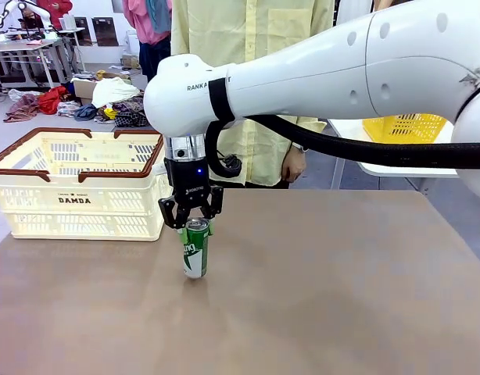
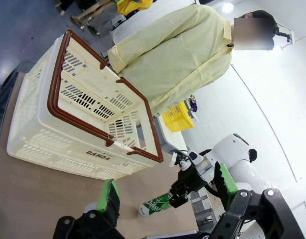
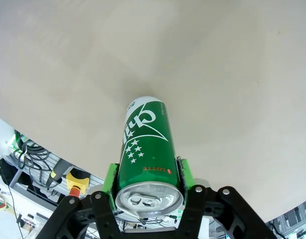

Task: Place the drinks into the Shopping basket.
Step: Pick up one drink and place it into the Shopping basket.

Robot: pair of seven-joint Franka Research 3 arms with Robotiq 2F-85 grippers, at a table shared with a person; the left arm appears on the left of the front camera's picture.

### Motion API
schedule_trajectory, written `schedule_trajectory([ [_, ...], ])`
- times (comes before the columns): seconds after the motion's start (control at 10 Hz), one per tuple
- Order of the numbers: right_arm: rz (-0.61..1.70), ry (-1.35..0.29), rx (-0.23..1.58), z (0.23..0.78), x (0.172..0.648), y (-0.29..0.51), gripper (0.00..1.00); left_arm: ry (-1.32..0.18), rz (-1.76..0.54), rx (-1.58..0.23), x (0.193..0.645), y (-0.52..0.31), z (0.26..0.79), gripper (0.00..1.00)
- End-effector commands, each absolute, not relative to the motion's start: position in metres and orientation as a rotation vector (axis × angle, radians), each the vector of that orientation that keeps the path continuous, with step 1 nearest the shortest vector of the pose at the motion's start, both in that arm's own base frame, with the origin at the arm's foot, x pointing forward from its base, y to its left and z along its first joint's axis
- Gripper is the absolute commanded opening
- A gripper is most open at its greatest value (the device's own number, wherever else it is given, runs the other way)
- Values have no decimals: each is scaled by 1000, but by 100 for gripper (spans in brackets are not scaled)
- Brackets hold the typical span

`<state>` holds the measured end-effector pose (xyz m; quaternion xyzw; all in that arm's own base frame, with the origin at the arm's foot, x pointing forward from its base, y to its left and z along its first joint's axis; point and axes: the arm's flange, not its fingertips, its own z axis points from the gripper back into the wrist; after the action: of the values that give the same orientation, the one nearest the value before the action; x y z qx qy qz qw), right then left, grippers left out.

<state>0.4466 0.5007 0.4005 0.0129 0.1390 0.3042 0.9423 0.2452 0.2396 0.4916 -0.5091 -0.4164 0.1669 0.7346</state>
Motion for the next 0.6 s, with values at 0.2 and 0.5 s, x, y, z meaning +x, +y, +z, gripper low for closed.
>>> schedule_trajectory([
  [0.2, 618, 260, -14, 408, 448, 507, 100, -937, 351, -1125, 246, 240, 492, 100],
  [0.5, 602, 206, 23, 431, 446, 491, 100, -937, 351, -1125, 246, 240, 492, 100],
])
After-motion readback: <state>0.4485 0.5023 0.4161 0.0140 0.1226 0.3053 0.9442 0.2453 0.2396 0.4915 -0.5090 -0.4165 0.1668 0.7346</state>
